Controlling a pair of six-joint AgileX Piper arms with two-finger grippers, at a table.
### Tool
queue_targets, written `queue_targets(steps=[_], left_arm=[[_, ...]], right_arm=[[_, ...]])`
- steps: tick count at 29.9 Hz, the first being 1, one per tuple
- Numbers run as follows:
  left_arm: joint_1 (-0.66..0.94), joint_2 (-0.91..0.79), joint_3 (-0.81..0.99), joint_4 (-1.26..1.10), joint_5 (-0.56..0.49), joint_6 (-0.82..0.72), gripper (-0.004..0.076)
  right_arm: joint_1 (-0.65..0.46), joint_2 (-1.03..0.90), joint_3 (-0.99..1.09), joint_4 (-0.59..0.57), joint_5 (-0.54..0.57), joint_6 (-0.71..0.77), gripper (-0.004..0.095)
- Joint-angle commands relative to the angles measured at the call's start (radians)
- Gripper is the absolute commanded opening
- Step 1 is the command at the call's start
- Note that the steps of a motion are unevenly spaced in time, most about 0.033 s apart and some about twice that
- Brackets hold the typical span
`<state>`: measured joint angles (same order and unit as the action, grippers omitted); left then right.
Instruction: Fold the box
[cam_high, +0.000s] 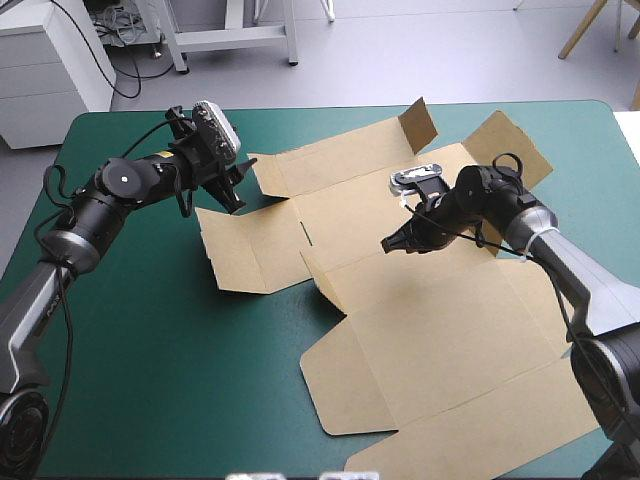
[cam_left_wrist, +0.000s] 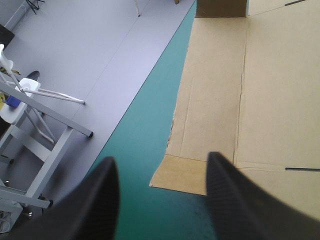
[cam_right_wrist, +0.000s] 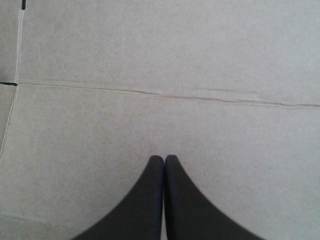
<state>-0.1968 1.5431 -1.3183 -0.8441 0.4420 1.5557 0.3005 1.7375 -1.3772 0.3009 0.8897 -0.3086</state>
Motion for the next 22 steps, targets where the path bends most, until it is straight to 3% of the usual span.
queue_targets(steps=[1,8,11,14,19,22], left_arm=[[-0.008,-0.041,-0.035,-0.038,-0.005,-0.015,0.001],[-0.008,-0.041,-0.035,-0.036,0.002,-0.011,0.0],[-0.008,-0.041,-0.035,-0.036,0.002,-0.011,-0.0004],[-0.008,-0.041,-0.035,-0.036,0.002,-0.011,-0.0004],[-0.008,-0.041,-0.035,-0.036,0.002,-0.011,-0.0004],[-0.008,-0.041,-0.035,-0.036,0.01,-0.011,-0.0004]], right_arm=[[-0.005,-0.044,-0.033,0.018,-0.031,-0.003,-0.0017],[-0.005,-0.044,-0.033,0.018,-0.031,-0.003,-0.0015],[-0.005,-0.044,-0.033,0.018,-0.027,-0.005,0.0044],[-0.005,-0.044,-0.033,0.018,0.003,-0.006,0.0206],[-0.005,-0.044,-0.033,0.006,0.037,-0.006,0.0682],[-0.005,-0.044,-0.033,-0.001,0.044,-0.006,0.0837]])
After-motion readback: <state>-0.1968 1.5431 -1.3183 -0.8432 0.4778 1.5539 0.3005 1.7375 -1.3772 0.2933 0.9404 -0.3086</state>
